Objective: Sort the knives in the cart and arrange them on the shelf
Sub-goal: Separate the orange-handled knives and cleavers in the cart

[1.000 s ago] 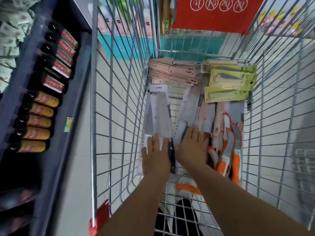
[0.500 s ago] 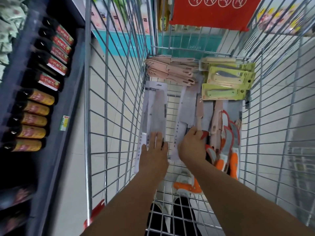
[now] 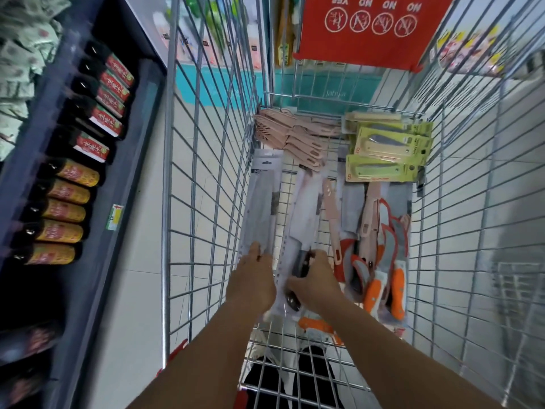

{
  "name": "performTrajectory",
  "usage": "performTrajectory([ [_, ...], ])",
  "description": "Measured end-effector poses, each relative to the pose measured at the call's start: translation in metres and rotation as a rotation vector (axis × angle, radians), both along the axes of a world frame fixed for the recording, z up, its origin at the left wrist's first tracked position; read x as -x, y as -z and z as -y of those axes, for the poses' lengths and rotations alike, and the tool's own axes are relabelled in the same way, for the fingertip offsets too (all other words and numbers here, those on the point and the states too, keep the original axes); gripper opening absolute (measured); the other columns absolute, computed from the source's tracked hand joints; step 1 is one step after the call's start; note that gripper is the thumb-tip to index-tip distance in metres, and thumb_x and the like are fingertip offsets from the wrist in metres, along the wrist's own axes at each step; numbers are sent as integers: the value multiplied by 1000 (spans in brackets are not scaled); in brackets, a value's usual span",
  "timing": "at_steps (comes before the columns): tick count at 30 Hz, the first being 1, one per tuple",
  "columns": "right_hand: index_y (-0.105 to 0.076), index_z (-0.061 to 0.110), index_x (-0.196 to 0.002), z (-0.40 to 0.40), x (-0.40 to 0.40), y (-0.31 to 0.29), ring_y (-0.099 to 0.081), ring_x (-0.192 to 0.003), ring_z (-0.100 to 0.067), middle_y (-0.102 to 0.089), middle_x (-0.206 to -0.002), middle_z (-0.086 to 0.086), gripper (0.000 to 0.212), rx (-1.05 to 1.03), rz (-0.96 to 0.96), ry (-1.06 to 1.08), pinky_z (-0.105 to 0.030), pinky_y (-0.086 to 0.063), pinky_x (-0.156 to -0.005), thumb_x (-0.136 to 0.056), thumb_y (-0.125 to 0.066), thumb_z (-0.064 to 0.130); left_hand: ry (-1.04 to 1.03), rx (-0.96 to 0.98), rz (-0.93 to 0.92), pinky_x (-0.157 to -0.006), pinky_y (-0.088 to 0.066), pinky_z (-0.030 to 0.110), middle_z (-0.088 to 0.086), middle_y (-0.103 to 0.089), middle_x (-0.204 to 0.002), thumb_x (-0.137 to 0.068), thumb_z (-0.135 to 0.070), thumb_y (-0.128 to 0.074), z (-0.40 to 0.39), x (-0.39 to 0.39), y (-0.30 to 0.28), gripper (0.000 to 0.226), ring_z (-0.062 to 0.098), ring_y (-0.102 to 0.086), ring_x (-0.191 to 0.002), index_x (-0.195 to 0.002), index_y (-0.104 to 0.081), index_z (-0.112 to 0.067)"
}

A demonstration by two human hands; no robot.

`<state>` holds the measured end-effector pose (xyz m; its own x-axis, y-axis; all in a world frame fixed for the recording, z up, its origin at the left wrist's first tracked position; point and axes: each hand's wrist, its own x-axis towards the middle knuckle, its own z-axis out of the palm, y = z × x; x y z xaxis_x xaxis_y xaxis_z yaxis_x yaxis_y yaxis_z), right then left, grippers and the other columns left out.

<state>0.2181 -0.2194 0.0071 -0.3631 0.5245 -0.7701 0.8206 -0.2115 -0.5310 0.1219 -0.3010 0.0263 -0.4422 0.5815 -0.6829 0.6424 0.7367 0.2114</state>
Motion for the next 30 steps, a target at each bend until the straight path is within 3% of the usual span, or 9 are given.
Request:
performTrajectory([
  [6,-37,11,-127,-20,0,-21,-64,-89,-24,-61,-101,-11,57,311,-192,283,-38,-57,-74,-81,-65,-8,-204,-161,118,-103,-36,34,18,-47,-135,-102,-9,-30,-12,9,-26,35,29,-46,-123,-131,-47,3],
  [8,-37,11,-129,-24,1,-29,-64,-92,-27,-61,-105,-13,58,349,-201,280,-37,-57,-73,-82,-64,-9,-260,-193,126,-88,-45,31,14,-56,-113,-103,-11,-26,-12,8,-28,34,22,-56,-99,-120,-54,-1],
  [10,-38,13,-125,-21,0,-37,-63,-92,-26,-59,-107,-12,55,374,-178,221,-35,-57,-69,-82,-64,-8,-367,-220,160,-63,-41,27,8,-52,-81,-104,-19,-22,-13,6,-31,37,17,-49,-71,-90,-54,-9],
  [14,-39,17,-124,1,-7,-40,-62,-100,-29,-58,-111,-9,54,330,-129,83,-50,-56,-83,-81,-66,-3,-609,-334,193,-52,-31,28,4,-49,-66,-103,-24,-26,-11,-4,-36,39,21,-48,-65,-70,-46,-15],
  [16,-38,18,-127,10,-6,-37,-63,-100,-27,-59,-109,-6,58,276,-134,52,-48,-56,-85,-80,-66,-2,-662,-384,131,-56,-33,28,1,-54,-75,-103,-22,-29,-7,-5,-41,33,18,-49,-73,-80,-52,-17],
  [18,-37,20,-129,15,0,-35,-63,-98,-25,-59,-108,-4,62,220,-148,8,-43,-56,-84,-78,-66,0,-664,-411,56,-72,-36,23,3,-57,-102,-103,-16,-30,-4,-6,-43,29,13,-48,-89,-111,-58,-16],
  [21,-38,22,-122,23,17,-30,-65,-83,-24,-60,-104,-7,57,131,-160,-76,-35,-57,-64,-77,-70,6,-564,-480,3,-93,-36,17,-2,-47,-132,-101,-11,-32,0,-4,-42,39,9,-49,-115,-137,-46,-18],
  [25,-38,16,-133,34,35,-14,-56,-107,-25,-54,-119,-9,65,-147,-153,-463,-36,-51,-86,-76,-69,14,-161,-274,25,-113,-29,38,6,-30,-152,-97,-10,-39,2,6,-27,45,23,-27,-140,-142,-40,-11],
  [30,-24,30,-148,13,25,-14,-49,-114,-29,-42,-125,-13,62,-141,-106,-550,-37,-42,-99,-94,-50,12,19,-13,-28,-114,-29,39,5,-10,-158,-88,-3,-57,3,11,-23,77,26,-16,-145,-150,-13,-15],
])
